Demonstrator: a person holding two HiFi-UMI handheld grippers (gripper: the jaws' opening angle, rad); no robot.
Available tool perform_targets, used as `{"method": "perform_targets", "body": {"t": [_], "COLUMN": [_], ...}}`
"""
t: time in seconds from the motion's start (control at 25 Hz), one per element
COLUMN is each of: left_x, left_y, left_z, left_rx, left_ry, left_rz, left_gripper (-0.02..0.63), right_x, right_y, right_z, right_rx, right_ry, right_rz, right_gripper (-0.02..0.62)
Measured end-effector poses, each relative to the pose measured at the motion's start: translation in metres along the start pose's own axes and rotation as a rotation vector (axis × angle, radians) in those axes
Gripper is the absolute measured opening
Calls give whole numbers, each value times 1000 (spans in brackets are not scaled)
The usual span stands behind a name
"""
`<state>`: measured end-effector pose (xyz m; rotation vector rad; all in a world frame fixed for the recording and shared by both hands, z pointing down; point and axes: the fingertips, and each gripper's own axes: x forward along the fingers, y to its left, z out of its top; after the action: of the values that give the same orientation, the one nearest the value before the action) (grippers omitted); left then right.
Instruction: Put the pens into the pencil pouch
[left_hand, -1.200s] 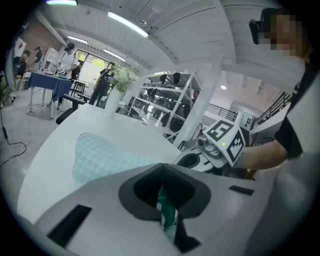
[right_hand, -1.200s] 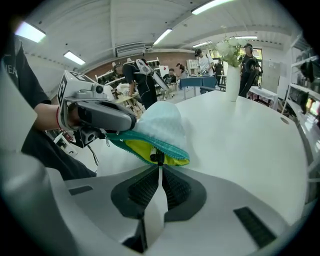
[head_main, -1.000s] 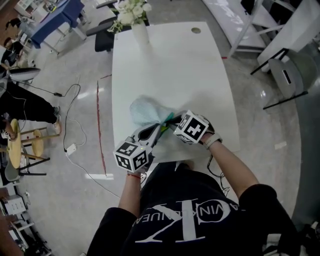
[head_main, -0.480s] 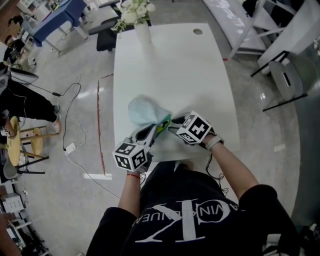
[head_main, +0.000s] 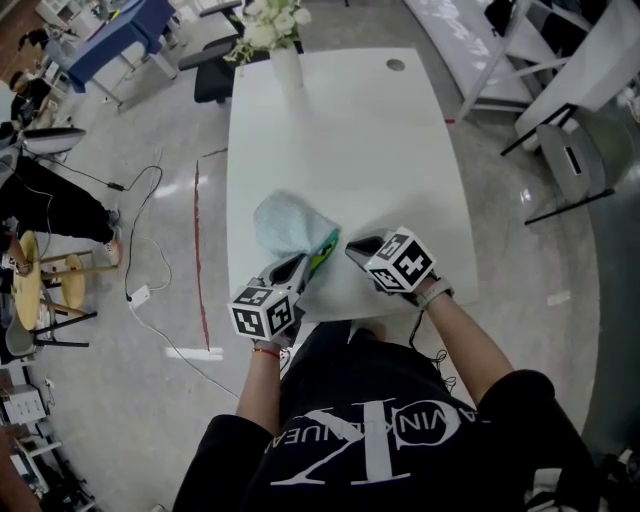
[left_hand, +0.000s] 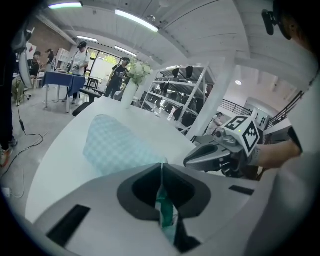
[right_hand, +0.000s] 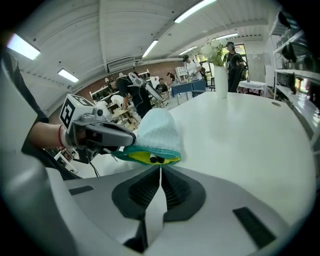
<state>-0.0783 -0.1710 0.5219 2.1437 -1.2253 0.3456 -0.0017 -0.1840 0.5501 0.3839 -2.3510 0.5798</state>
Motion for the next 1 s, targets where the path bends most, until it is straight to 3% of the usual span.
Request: {"method": "perform_targets", "body": {"t": [0.2,0.36,0.56,1.0], "left_x": [-1,-4,-15,-58], "left_y": [-2,-4,1,21], "left_z": [-3,-3,4,40], "left_rx": [-4,-4,2,50], "left_ry": [8,13,-22,-219], "left_rz": [-1,-8,31,169], "left_gripper": [18,94,98,5], "right_x": [-12,-20,-33,-68], "right_y": [-1,-3,-6,-16], "right_z": [3,3,7,36], "right_rx": [16,26,37,19], "right_ry": [-51,-73,-115,-264], "right_rz": [-14,-25,-42,-116], "right_gripper": [9,9,9,9]}}
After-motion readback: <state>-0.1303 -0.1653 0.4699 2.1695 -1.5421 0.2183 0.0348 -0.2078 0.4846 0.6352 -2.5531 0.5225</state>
